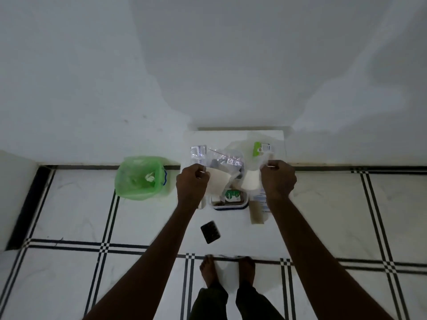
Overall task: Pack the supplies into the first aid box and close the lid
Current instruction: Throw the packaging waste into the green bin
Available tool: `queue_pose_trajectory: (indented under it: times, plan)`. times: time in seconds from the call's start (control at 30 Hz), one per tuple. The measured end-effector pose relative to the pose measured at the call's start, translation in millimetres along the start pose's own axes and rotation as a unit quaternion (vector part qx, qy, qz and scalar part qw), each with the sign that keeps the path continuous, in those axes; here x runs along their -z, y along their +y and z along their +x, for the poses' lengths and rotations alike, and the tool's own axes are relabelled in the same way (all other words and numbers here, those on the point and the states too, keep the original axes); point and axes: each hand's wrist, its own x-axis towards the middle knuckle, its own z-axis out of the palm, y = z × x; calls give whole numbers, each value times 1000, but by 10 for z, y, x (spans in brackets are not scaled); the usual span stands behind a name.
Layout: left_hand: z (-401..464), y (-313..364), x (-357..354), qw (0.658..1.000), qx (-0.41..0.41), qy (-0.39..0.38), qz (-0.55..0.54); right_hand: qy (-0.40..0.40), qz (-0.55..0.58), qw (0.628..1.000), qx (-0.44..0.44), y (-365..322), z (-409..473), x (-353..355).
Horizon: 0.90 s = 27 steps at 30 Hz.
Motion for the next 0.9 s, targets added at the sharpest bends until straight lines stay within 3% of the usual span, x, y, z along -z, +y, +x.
queue_pose_trajectory:
  times: [0.23,0.43,0.67,0.9]
  plan:
    - [190,-392,761,991,71,58,-98,-43,30,981,186,-751,-765,-546]
    - [521,-1226,1469,975,148,99,-136,-123,-23,966,225,-958,-1318,-1554]
    - [1524,-2726,1965,966,214,76,-126,-196,-103,957,185,-903,-1781,-3530]
    - [2685,-4335,1736,962,264,42,-53,-206,-175,959,89,-221,-1569,-5646]
